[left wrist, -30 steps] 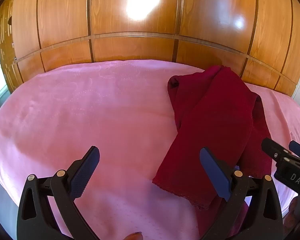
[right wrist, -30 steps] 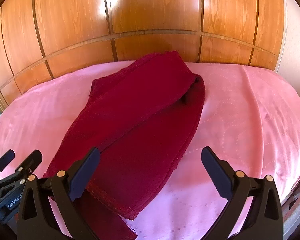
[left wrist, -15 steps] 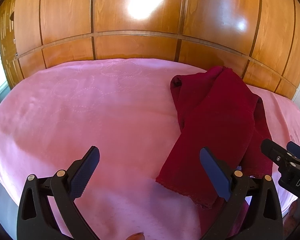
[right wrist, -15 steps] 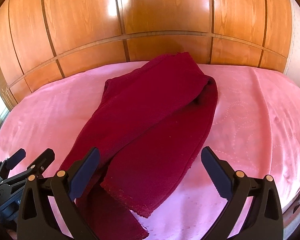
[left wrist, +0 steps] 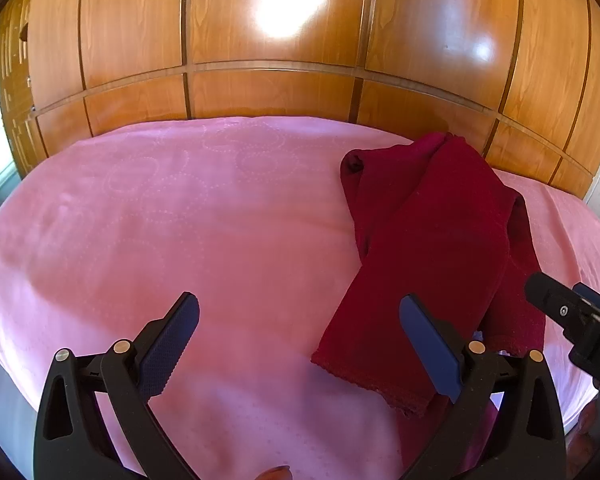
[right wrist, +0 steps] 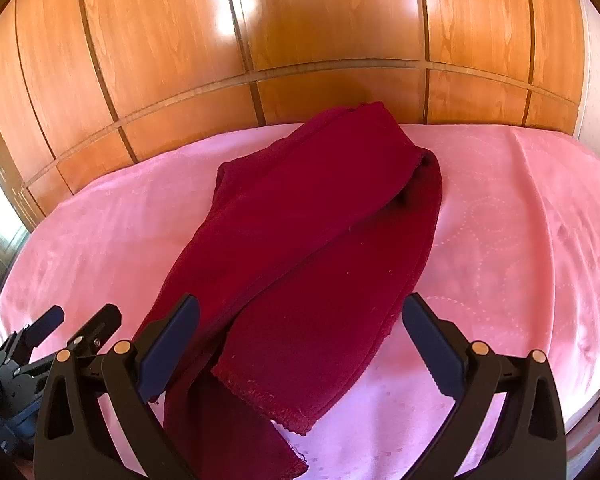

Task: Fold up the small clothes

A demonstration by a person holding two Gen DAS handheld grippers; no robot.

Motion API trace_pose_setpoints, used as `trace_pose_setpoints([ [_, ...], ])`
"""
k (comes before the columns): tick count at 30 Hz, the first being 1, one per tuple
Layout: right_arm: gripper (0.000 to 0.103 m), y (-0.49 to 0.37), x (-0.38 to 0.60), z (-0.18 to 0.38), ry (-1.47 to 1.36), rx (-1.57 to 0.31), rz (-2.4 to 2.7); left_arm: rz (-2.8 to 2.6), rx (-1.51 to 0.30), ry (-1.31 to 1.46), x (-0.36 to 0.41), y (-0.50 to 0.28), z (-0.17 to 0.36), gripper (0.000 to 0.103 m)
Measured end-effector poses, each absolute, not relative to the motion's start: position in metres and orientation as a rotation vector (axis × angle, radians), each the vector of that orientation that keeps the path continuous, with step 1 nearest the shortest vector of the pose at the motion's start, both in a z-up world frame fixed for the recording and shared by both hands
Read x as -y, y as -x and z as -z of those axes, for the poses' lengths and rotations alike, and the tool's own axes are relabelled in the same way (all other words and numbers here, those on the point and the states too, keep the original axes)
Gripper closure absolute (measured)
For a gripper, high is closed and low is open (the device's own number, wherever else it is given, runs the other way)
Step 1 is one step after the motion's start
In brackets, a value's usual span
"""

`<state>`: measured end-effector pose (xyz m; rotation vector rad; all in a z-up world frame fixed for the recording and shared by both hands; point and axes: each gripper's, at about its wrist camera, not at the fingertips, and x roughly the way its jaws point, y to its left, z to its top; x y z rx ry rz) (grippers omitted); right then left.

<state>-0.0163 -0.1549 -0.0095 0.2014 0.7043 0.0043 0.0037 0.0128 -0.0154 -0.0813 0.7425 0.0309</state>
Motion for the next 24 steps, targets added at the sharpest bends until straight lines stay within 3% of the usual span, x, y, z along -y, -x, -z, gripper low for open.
trace_pose_setpoints([
  [23, 0.008, 0.0122, 0.1627, 0.0141, -0.276, -0.733, -0.055, -0.034, -0.746, 0.088, -0.014, -0.0044, 0.0147, 0.004],
  [24, 0.012, 0.0113, 0.1636, 0.015, -0.285, -0.737, -0.065, -0.034, -0.749, 0.089, -0.0149, -0.0045, 0.0153, 0.004],
])
